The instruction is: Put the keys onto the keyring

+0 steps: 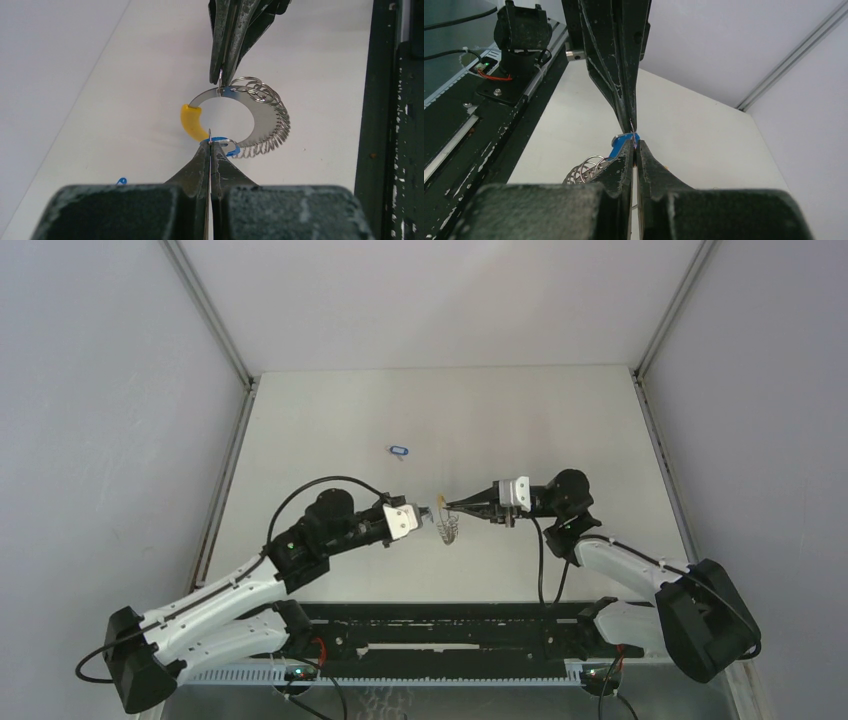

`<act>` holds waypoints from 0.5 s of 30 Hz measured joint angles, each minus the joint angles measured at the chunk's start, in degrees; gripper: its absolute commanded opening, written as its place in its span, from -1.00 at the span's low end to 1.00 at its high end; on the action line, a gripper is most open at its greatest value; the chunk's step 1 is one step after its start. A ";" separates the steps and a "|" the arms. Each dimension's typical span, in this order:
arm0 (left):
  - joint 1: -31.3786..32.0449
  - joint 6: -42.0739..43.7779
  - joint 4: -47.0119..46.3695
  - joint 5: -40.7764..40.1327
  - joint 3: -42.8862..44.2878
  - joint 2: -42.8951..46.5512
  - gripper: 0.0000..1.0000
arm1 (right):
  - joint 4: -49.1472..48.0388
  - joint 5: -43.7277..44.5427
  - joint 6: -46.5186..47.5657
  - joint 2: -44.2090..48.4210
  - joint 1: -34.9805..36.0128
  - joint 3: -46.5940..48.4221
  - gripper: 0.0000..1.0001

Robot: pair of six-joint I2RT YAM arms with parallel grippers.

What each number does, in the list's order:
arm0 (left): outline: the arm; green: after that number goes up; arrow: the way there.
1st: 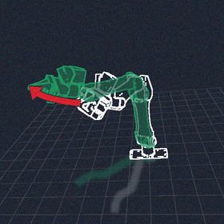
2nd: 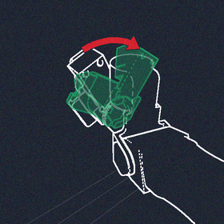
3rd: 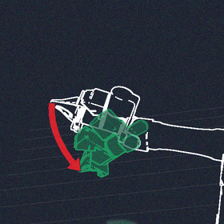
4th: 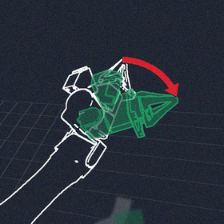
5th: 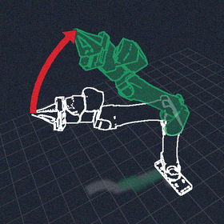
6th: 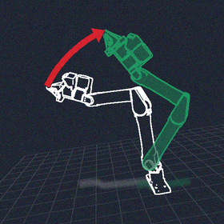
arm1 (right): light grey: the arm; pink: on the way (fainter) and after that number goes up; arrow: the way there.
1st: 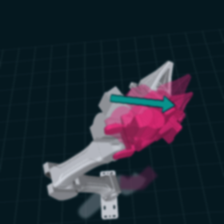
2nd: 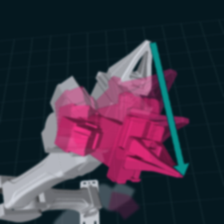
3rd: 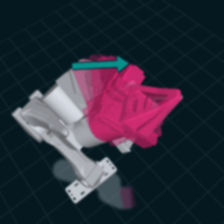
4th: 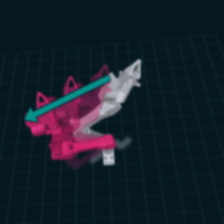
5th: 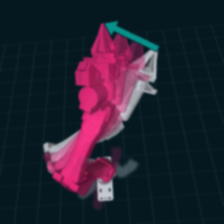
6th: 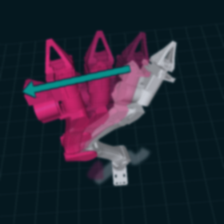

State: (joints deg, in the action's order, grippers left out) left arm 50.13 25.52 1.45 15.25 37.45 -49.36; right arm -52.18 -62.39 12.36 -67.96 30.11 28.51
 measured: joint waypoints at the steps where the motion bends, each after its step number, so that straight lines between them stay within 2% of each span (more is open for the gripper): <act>1: 0.00 0.09 -1.14 0.02 -0.66 0.04 -1.00 | -0.57 -0.57 -0.39 0.02 -0.20 0.00 -1.00; 10: 0.00 1.09 -19.06 2.16 -11.23 1.62 -1.00 | -2.91 -4.66 -2.60 -0.15 -0.74 0.57 -1.00; 15: 0.00 1.70 -25.42 4.63 -13.40 1.70 -1.00 | -3.43 -6.27 -3.72 -1.81 -0.76 3.41 -1.00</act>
State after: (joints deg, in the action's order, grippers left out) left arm 50.13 27.22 -23.97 19.88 24.05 -47.66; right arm -55.61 -68.66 8.64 -69.78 29.34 31.92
